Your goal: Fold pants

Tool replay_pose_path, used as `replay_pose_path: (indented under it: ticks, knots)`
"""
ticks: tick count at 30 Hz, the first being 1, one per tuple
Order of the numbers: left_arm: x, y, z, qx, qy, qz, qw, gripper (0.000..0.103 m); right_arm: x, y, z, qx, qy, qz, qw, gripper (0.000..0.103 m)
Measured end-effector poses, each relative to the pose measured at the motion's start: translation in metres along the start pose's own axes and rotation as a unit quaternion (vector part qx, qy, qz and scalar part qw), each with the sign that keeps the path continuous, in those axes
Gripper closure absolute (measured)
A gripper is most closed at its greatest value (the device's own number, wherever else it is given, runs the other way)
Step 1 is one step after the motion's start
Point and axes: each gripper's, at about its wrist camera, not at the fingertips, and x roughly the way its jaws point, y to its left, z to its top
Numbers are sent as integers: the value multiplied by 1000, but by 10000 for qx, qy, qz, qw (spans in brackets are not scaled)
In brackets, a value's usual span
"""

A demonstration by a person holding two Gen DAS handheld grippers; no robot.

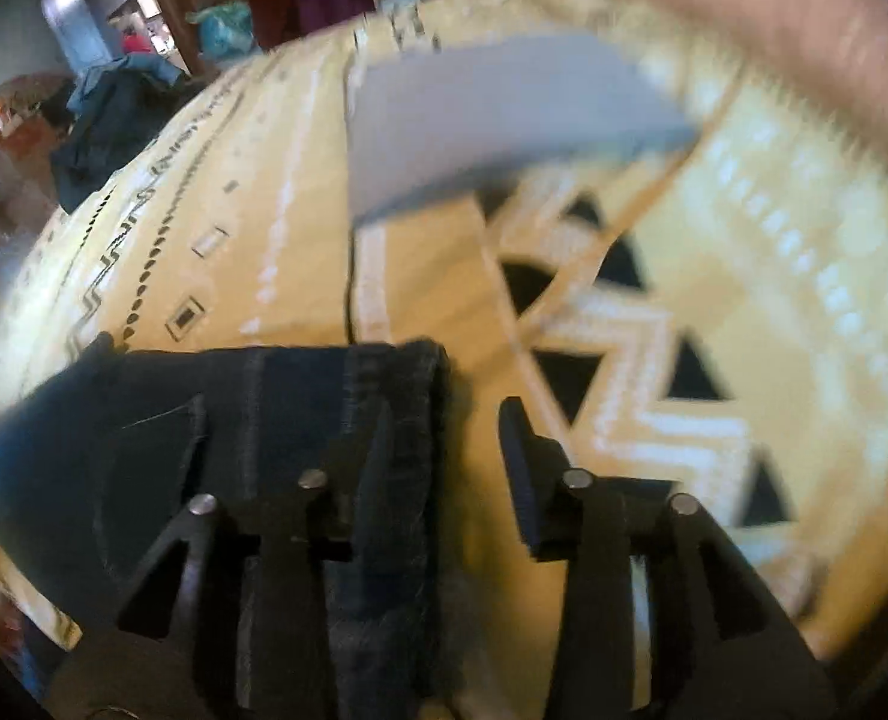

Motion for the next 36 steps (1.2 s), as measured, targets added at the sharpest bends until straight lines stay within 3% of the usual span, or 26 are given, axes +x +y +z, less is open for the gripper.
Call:
replay_pose_path:
  ticks: [2, 5, 8, 10, 12, 14, 17, 18, 20, 21, 22, 23, 26, 28, 30, 31, 32, 36]
  knots:
    - [-17, 1, 2, -21, -245, -92, 9997, 58, -26, 35, 2, -373, -295, 103, 9988, 34]
    - [-46, 11, 4, -164, -639, -21, 9978, 53, -42, 101, 3, -1072, -435, 623, 9913, 32]
    - [-73, 25, -3, -255, -856, 163, 9959, 52, -35, 176, 0, -1699, -224, 1381, 9755, 30]
    - [-87, 38, -13, -414, -893, 141, 9950, 52, -23, 241, -11, -2216, 133, 1987, 9546, 31]
    - [-99, 53, -29, -700, -930, -97, 9932, 52, -14, 328, -29, -2918, 449, 2666, 9175, 33]
    - [-106, 61, -42, -797, -831, -206, 9931, 52, -11, 390, -47, -3385, 656, 3109, 8857, 34]
    - [-145, 82, -55, -863, -1162, -200, 9893, 52, -6, 492, -79, -4029, 1018, 3667, 8324, 35]
    - [-163, 95, -58, -996, -1349, -133, 9858, 52, -7, 512, -86, -4151, 1049, 3745, 8225, 35]
    - [-206, 130, -66, -1506, -1869, -74, 9707, 51, -10, 555, -96, -4282, 1145, 3971, 8036, 35]
    - [-220, 144, -71, -1740, -2027, -16, 9637, 49, -12, 584, -103, -4391, 1182, 4101, 7906, 35]
    - [-232, 156, -76, -1983, -2093, 26, 9575, 49, -12, 598, -106, -4474, 1138, 4117, 7857, 35]
    - [-234, 160, -78, -2032, -2028, -68, 9579, 49, -12, 627, -113, -4618, 1152, 4205, 7724, 35]
    - [-213, 141, -81, -1768, -1524, -489, 9711, 49, -7, 680, -124, -4855, 1187, 4296, 7521, 35]
    - [-181, 114, -81, -1411, -1063, -814, 9809, 49, 5, 710, -134, -4956, 1236, 4167, 7520, 35]
    - [-156, 96, -81, -1212, -781, -958, 9849, 49, 18, 727, -138, -4973, 1397, 4067, 7535, 37]
    - [-140, 88, -80, -1154, -604, -1036, 9861, 49, 22, 733, -138, -4973, 1499, 4070, 7513, 45]
    - [-124, 81, -78, -1074, -467, -1079, 9872, 49, 26, 736, -141, -4985, 1668, 4083, 7463, 102]
    - [-63, 57, -60, -832, -49, -1429, 9862, 49, 11, 723, -113, -4511, 1345, 4194, 7762, 100]
